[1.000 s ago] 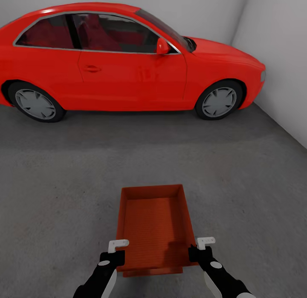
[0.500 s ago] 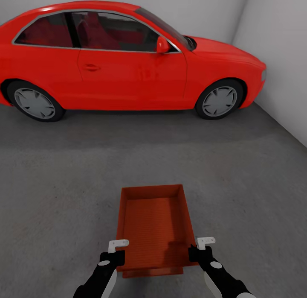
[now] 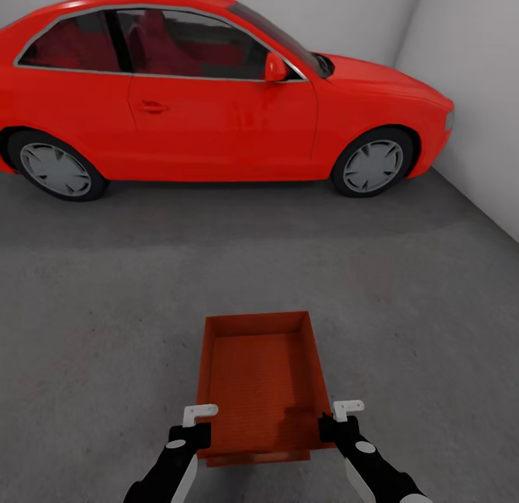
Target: Move the two storage containers from the living room to the garage. In the garage, place one container on the floor and stack the other container on top of it (either order is fine).
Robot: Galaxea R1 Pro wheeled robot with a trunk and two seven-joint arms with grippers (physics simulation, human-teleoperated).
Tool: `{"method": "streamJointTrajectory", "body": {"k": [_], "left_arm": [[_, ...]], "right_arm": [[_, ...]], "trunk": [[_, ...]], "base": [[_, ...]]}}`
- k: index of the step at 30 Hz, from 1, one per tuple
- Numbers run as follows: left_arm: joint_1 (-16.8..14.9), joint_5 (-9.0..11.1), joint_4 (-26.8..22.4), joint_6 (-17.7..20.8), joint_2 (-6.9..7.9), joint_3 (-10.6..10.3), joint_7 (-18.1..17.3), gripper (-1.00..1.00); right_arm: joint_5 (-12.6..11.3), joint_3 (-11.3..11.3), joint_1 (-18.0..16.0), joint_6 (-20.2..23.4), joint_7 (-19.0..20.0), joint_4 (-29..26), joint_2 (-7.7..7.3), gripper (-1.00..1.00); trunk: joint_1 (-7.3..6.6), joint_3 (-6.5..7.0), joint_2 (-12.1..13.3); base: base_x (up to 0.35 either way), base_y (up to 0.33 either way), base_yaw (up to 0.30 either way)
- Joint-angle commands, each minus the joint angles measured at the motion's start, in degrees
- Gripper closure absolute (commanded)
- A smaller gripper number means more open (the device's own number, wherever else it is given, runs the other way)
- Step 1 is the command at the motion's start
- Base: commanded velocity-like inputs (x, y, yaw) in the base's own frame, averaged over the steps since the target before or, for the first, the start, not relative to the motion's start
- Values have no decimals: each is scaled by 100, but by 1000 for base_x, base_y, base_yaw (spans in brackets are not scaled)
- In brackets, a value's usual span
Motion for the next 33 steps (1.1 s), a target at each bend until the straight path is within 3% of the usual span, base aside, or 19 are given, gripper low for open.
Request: {"method": "streamJointTrajectory", "body": {"k": [1, 17, 33], "left_arm": [[-3, -57, -88, 35, -6, 13, 5, 100], [-3, -57, -87, 35, -6, 13, 5, 100], [-3, -57, -89, 35, -6, 13, 5, 100]], "right_arm": [[-98, 100, -3, -21, 42, 19, -23, 100], [-98, 99, -3, -21, 42, 19, -23, 100], [-98, 93, -3, -28, 42, 19, -23, 100]], "trunk": [[23, -24, -45], [374, -315, -687], [374, -417, -687]], "base": [[0, 0, 0], [0, 0, 0], [0, 0, 0]]}}
